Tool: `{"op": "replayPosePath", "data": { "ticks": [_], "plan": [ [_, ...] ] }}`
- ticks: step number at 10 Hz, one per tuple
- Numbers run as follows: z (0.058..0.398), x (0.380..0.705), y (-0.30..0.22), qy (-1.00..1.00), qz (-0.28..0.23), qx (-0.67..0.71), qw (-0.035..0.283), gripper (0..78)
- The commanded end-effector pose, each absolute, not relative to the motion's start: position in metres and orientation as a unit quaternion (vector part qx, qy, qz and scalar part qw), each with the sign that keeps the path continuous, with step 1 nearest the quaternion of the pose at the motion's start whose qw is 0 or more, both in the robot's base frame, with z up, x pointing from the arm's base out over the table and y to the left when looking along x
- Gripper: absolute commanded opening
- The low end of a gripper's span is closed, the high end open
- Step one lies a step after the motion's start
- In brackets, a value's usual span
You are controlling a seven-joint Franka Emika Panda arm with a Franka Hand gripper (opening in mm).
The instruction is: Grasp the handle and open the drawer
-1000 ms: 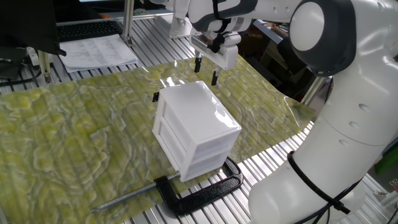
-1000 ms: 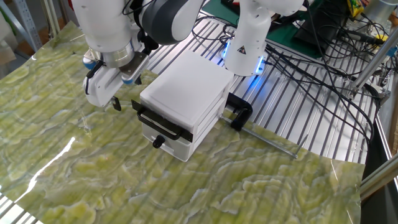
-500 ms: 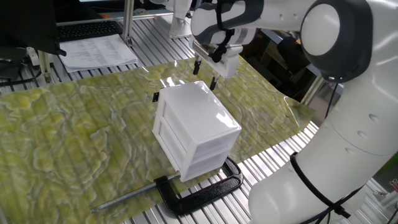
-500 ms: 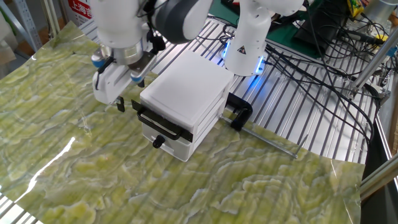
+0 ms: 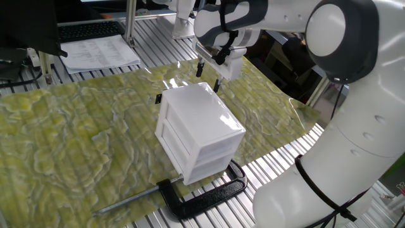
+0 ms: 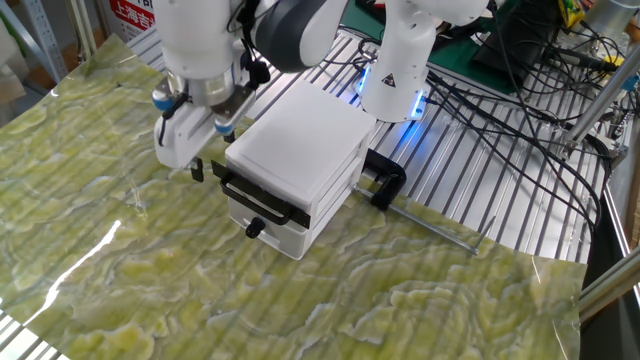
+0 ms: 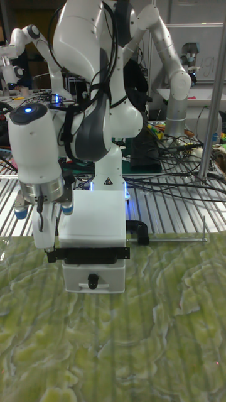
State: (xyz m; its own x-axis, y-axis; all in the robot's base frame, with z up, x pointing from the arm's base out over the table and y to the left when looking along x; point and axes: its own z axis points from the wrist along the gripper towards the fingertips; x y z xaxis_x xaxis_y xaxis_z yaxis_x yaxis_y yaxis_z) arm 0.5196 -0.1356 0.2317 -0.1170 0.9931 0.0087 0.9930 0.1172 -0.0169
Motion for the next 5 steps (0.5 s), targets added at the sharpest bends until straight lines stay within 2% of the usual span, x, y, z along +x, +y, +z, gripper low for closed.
{"op": "replayPosePath", "data": {
  "ticks": [1, 5],
  "plan": [
    [0.2195, 0.5271, -0.1314, -0.75, 0.008, -0.662, 0.007, 77.5],
    [0.2193, 0.5297, -0.1323, -0.752, 0.003, -0.658, 0.012, 77.5]
  ]
}}
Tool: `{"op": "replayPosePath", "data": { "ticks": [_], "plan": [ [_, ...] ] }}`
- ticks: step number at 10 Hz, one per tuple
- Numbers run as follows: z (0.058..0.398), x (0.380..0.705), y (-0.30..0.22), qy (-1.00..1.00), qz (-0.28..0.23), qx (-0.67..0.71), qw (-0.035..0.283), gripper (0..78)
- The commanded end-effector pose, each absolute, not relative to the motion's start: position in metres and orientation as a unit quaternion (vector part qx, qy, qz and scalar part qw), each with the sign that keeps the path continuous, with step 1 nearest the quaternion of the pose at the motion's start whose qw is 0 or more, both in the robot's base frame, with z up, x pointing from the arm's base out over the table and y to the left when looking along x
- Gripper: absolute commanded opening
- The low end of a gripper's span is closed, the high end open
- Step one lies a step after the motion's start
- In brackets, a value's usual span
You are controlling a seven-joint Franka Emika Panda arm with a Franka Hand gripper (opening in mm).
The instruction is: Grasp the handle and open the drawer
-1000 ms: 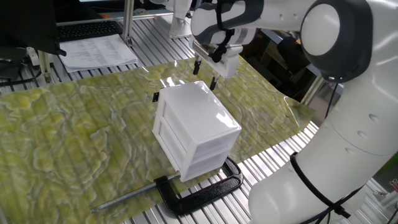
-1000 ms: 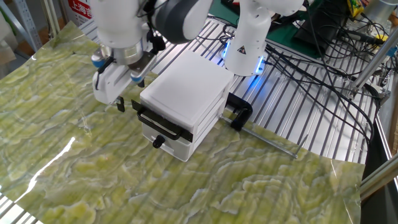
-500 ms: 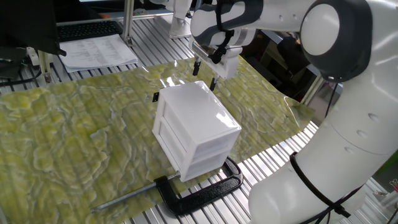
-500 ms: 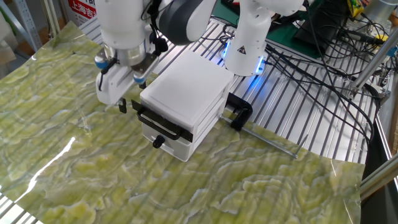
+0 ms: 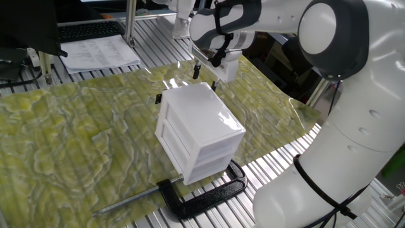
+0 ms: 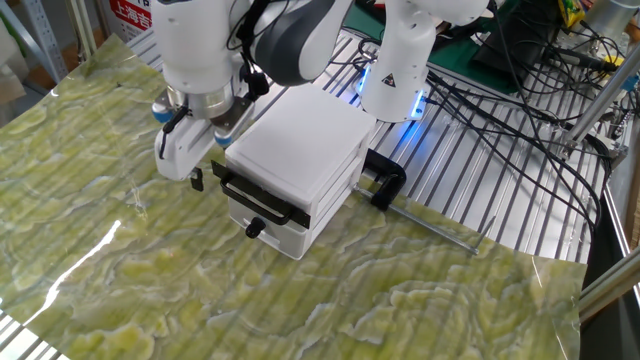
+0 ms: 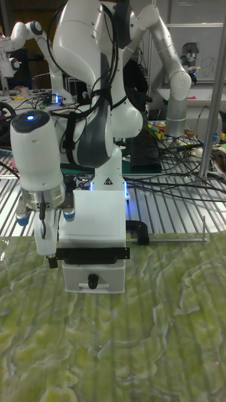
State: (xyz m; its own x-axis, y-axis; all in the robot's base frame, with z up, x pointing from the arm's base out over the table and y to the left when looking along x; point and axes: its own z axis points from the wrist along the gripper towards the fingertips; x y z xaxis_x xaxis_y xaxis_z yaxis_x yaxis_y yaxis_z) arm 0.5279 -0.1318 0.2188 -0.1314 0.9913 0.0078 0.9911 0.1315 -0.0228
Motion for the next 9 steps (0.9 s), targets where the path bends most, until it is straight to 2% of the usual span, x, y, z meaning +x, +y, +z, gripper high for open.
{"op": "replayPosePath", "data": {
  "ticks": [1, 9],
  "plan": [
    [0.2164, 0.5316, -0.1317, -0.752, 0.005, -0.659, 0.015, 77.5],
    [0.2141, 0.5362, -0.1398, -0.756, 0.007, -0.654, 0.023, 77.5]
  ]
}}
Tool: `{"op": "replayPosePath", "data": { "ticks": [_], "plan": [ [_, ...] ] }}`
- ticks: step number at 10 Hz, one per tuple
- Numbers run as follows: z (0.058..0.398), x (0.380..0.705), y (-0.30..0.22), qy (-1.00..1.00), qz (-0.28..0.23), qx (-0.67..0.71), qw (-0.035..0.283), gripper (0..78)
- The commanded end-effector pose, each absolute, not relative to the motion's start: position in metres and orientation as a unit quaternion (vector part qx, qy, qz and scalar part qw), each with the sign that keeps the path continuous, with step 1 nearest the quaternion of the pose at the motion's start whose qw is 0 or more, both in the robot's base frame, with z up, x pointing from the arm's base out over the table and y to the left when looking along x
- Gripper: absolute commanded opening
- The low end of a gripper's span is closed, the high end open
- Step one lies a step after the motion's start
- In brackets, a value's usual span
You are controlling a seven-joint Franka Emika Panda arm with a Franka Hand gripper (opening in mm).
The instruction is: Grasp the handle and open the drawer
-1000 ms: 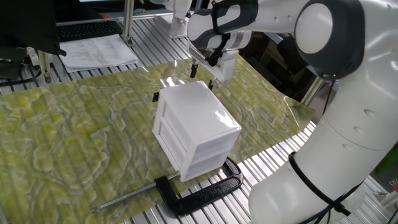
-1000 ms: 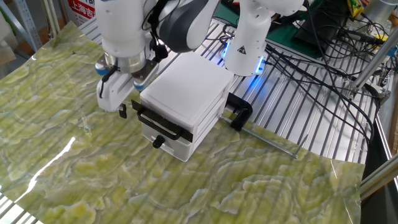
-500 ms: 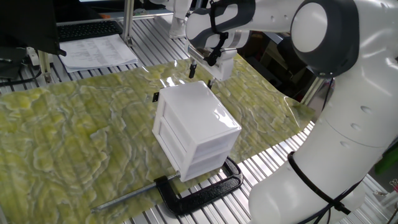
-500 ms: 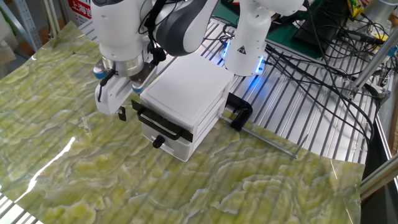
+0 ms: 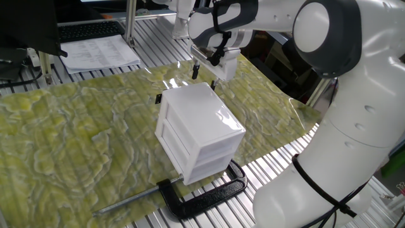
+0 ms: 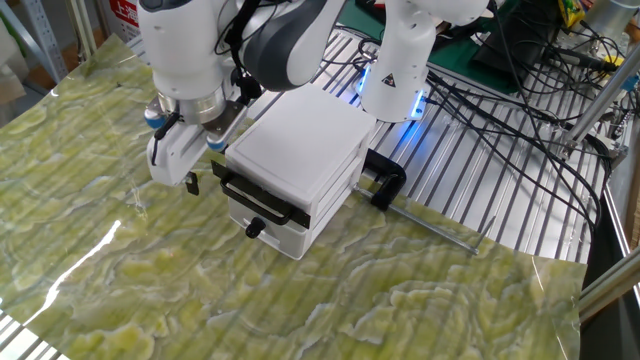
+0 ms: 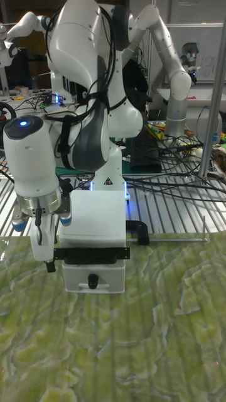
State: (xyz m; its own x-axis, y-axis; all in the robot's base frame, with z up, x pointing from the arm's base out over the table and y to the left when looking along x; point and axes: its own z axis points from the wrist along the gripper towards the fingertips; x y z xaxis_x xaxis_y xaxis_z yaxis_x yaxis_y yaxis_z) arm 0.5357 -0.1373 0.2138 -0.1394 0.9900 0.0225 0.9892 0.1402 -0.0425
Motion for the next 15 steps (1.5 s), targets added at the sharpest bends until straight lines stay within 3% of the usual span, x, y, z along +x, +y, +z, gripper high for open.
{"op": "replayPosePath", "data": {
  "ticks": [1, 14, 15],
  "plan": [
    [0.214, 0.5362, -0.1398, -0.755, 0.006, -0.655, 0.024, 77.5],
    [0.2076, 0.538, -0.1377, -0.743, 0.015, -0.668, 0.039, 77.5],
    [0.2076, 0.538, -0.1377, -0.743, 0.015, -0.668, 0.039, 1.8]
  ]
}}
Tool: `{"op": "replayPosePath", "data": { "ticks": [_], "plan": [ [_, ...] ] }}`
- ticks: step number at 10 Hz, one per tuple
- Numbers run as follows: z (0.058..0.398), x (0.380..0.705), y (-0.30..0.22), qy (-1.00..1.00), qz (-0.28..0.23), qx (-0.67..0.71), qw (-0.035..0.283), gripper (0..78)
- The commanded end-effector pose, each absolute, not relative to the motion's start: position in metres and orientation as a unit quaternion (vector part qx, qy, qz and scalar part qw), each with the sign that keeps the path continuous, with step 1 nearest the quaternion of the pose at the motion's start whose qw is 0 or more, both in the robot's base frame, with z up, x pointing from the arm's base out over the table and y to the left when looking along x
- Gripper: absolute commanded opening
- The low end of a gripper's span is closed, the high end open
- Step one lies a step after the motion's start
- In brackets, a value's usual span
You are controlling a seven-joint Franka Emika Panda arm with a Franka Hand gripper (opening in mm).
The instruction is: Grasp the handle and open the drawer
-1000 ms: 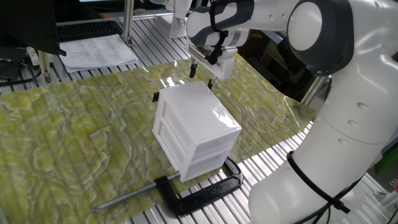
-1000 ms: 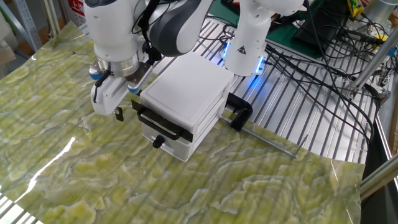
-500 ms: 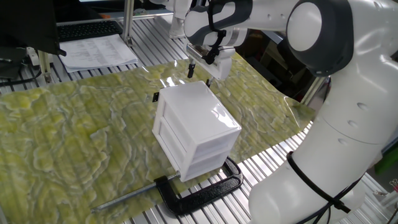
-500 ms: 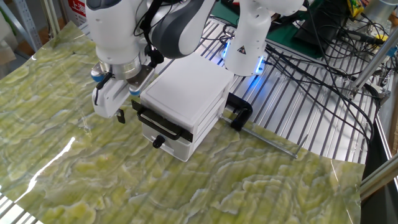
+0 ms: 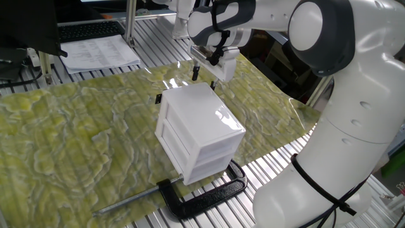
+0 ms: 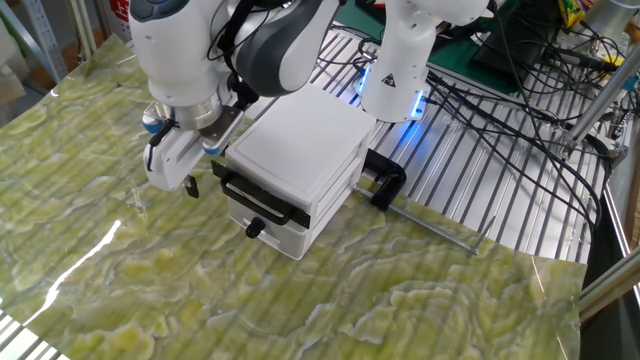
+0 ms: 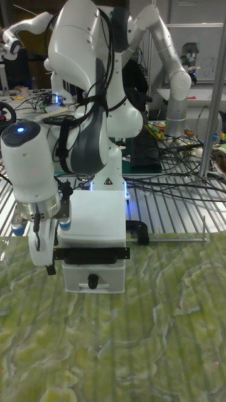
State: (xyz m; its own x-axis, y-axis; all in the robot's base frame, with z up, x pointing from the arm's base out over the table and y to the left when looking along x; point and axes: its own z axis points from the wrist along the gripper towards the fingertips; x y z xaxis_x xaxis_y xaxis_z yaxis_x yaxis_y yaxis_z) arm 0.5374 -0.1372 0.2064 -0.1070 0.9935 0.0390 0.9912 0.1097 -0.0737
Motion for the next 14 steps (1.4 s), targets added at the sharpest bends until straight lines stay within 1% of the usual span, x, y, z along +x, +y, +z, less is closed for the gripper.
{"op": "replayPosePath", "data": {
  "ticks": [1, 14],
  "plan": [
    [0.2076, 0.538, -0.1377, -0.743, 0.015, -0.668, 0.039, 1.8],
    [0.2096, 0.5369, -0.1377, -0.738, 0.018, -0.673, 0.039, 1.8]
  ]
}}
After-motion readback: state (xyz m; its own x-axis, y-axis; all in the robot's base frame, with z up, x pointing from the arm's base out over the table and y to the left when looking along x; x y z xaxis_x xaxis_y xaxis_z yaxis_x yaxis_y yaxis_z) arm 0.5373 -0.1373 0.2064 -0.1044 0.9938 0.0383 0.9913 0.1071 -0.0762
